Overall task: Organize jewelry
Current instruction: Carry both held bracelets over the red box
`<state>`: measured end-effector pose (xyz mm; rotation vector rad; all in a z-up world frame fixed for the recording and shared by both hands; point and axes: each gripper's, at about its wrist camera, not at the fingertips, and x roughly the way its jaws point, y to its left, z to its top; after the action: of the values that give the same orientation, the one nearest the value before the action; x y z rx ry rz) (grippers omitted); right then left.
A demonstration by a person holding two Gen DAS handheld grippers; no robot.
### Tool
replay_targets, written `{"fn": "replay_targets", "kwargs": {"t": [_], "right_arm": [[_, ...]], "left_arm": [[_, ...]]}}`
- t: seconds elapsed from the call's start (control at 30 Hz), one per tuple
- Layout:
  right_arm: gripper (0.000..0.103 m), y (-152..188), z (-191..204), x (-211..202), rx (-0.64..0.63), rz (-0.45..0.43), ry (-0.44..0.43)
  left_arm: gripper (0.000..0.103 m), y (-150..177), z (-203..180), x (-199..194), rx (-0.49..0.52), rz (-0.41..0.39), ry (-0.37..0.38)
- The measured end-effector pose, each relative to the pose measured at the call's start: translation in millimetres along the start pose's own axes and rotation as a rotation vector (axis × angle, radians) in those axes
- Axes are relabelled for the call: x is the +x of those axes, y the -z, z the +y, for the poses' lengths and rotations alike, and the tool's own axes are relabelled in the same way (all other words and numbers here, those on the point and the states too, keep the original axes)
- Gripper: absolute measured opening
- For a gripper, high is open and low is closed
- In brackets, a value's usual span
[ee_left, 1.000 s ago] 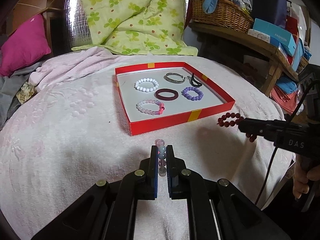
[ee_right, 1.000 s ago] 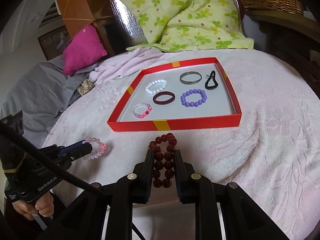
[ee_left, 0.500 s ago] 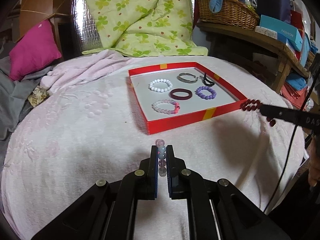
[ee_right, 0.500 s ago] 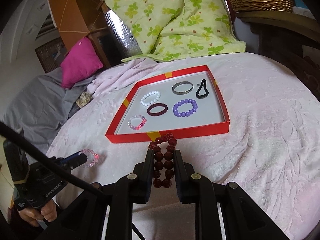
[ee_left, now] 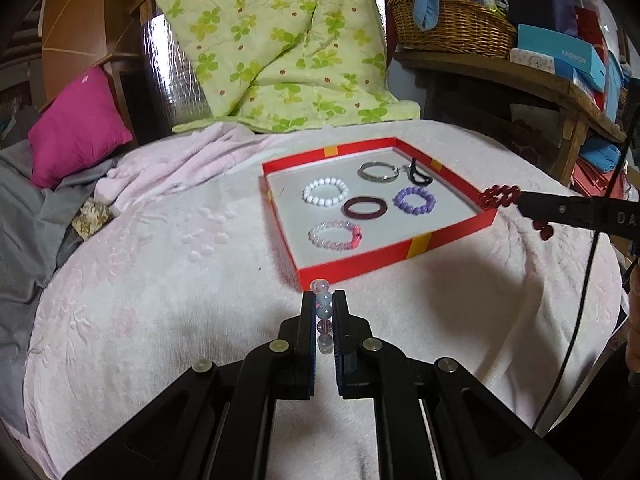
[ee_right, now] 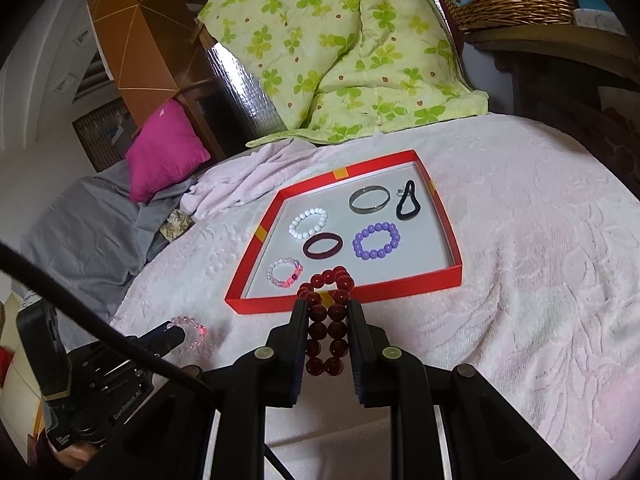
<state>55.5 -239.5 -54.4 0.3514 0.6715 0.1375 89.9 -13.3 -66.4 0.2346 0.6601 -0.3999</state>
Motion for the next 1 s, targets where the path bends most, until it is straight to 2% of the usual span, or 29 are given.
{"fn": "replay_targets", "kwargs": {"t": [0.4,1.0], "right_arm": [[0.021,-29,-19,7,0.035,-0.041,0.021],[0.021,-60,-53,29,0.085,-0.051,0.062]], "left_arm": [[0.008,-31,-32,1,0.047,-0.035,0.027],[0.008,-84,-45,36,0.057,-0.11,0.065]]}}
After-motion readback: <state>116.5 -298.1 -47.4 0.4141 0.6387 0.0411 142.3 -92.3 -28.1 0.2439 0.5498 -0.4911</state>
